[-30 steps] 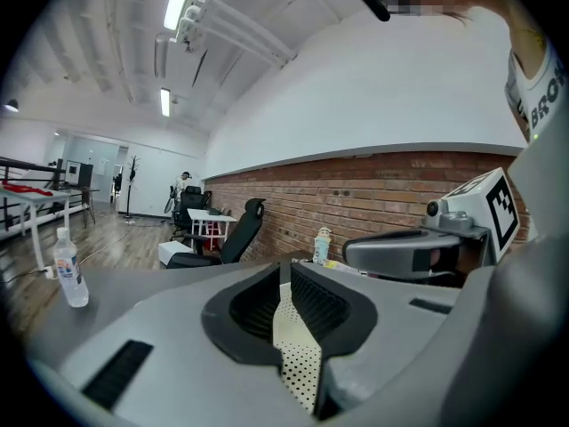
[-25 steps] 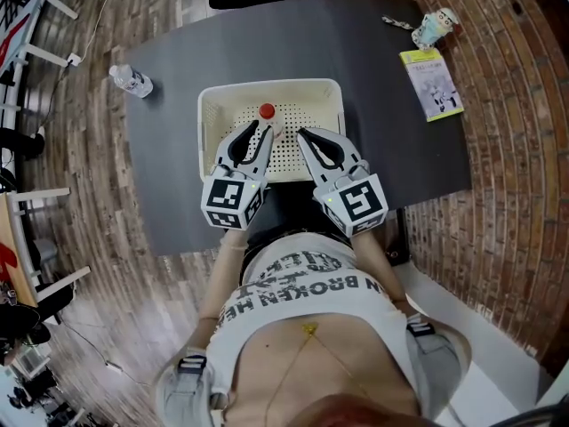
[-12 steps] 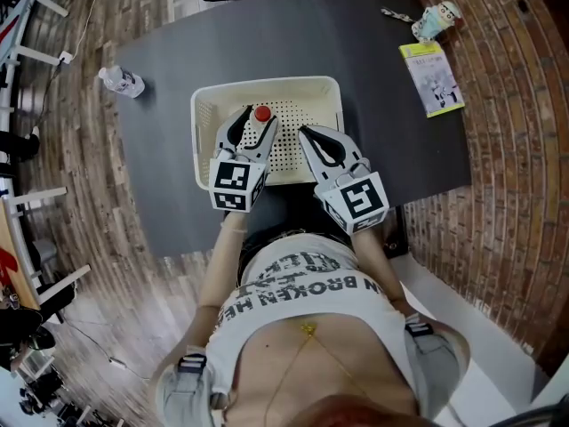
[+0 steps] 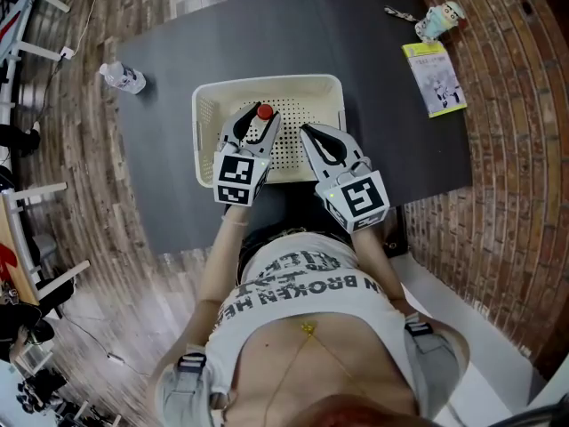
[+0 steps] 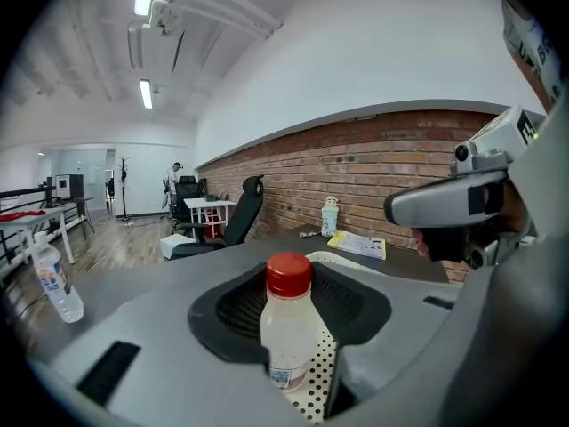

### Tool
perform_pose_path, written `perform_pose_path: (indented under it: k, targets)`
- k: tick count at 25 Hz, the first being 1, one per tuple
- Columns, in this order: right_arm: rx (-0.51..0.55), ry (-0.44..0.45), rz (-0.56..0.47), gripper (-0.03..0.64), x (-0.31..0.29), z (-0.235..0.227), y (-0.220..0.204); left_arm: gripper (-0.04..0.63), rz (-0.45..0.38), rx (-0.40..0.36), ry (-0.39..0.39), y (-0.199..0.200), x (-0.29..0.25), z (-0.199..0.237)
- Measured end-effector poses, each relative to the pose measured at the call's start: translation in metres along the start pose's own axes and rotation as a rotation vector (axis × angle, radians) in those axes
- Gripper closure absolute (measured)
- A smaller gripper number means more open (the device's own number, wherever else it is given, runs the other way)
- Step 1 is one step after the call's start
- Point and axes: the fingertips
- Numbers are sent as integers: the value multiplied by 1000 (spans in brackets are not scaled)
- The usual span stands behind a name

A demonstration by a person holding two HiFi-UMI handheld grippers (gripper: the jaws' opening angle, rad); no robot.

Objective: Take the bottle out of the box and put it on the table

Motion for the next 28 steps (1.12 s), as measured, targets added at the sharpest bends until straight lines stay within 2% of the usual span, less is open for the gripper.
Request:
perform_pose_path:
  k: [6, 28]
  targets:
    - [-2, 6, 3, 607, 0, 3, -2, 436, 4, -26, 4, -1, -1, -4]
    - [9, 3, 5, 607, 9, 6, -5, 437, 7, -10, -15, -6, 3, -4]
Point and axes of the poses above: the fingertips, and each gripper's own axes: x backward along the fingers, z to its left, y out of its top, and after that the axes turned 9 degrees about z, right-handed
